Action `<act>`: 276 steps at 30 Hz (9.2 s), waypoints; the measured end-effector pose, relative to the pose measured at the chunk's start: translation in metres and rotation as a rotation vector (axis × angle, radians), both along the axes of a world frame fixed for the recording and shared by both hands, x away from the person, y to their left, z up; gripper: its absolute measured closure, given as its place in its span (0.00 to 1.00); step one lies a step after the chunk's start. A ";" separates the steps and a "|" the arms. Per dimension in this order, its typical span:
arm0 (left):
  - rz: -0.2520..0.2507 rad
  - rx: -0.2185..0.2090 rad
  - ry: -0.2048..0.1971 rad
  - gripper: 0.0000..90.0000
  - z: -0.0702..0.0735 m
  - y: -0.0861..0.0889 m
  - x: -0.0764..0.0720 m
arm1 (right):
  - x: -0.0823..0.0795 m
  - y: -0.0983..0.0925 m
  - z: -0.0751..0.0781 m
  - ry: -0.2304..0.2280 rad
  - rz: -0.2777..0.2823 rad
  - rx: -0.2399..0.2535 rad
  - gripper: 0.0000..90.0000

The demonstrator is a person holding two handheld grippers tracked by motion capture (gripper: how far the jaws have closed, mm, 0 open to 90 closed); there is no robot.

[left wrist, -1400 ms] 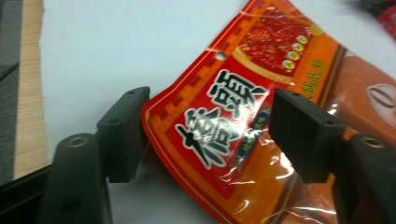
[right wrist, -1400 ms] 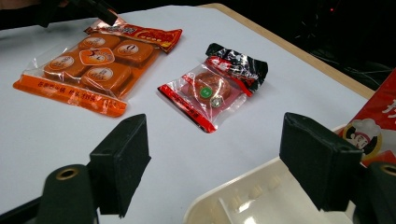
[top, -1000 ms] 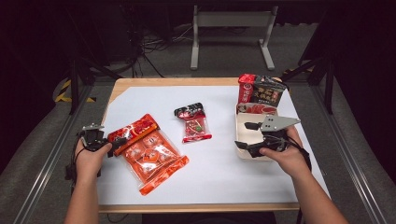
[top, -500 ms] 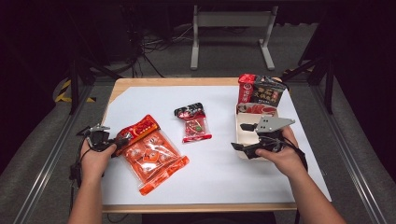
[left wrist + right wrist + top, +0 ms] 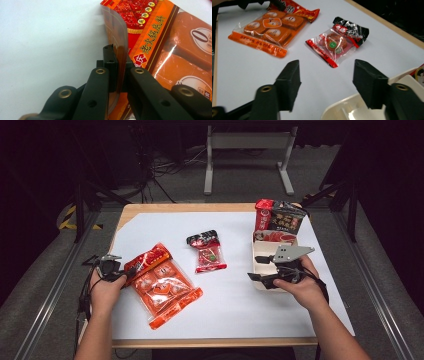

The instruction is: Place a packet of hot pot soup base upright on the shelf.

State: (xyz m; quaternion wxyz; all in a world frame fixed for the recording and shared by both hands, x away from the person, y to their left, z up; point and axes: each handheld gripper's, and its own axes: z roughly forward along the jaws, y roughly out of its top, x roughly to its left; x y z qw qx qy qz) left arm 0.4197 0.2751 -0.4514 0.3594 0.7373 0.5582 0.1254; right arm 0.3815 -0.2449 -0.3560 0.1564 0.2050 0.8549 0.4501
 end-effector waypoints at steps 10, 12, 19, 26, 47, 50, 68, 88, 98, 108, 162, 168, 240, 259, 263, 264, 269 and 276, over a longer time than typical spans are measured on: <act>0.005 -0.069 -0.051 1.00 0.011 0.007 -0.004 | -0.002 -0.002 0.001 0.033 0.044 -0.037 0.73; 0.005 -0.071 -0.063 1.00 0.014 0.006 -0.005 | -0.002 -0.002 0.002 0.036 0.046 -0.038 0.76; 0.000 -0.114 -0.091 1.00 0.026 0.009 -0.009 | -0.002 -0.005 0.003 0.069 0.042 -0.004 0.85; -0.019 -0.160 -0.150 1.00 0.044 0.009 -0.015 | -0.002 -0.006 0.005 0.065 0.033 -0.014 0.86; -0.192 -0.229 -0.358 1.00 0.117 -0.019 -0.052 | -0.008 -0.005 0.012 0.054 0.036 0.014 0.83; -0.217 -0.238 -0.373 1.00 0.124 -0.023 -0.057 | -0.009 -0.006 0.013 0.054 0.036 0.016 0.83; -0.383 -0.229 -0.437 1.00 0.157 -0.054 -0.085 | -0.008 -0.010 0.014 0.054 0.047 0.052 0.84; -0.503 -0.224 -0.514 1.00 0.180 -0.078 -0.110 | -0.009 0.004 0.020 0.056 0.104 0.084 0.82; -0.539 -0.261 -0.529 1.00 0.182 -0.090 -0.107 | -0.007 0.026 0.025 0.039 0.123 0.145 0.47; -0.579 -0.276 -0.547 1.00 0.185 -0.105 -0.104 | -0.003 0.050 0.021 0.044 0.180 0.148 0.29; -0.634 -0.371 -0.620 1.00 0.179 -0.118 -0.099 | -0.006 0.101 0.003 -0.002 0.440 0.185 0.68; -0.638 -0.378 -0.620 1.00 0.179 -0.119 -0.098 | -0.006 0.107 0.000 0.025 0.473 0.207 0.71; -0.507 -0.245 -0.464 0.21 0.147 -0.102 -0.059 | 0.015 -0.009 0.096 0.027 0.107 0.212 0.78; -0.488 -0.165 -0.433 0.16 0.140 -0.103 -0.055 | 0.022 -0.040 0.100 -0.044 -0.012 0.197 0.78; -0.482 -0.168 -0.430 0.16 0.139 -0.102 -0.054 | 0.025 -0.047 0.098 -0.058 -0.037 0.200 0.78; -0.479 -0.169 -0.432 0.16 0.138 -0.102 -0.053 | 0.026 -0.049 0.097 -0.061 -0.040 0.201 0.78; -0.477 -0.163 -0.426 0.16 0.137 -0.100 -0.051 | 0.028 -0.057 0.094 -0.091 -0.061 0.203 0.78; -0.474 -0.163 -0.417 0.16 0.134 -0.098 -0.049 | 0.031 -0.065 0.090 -0.108 -0.095 0.207 0.78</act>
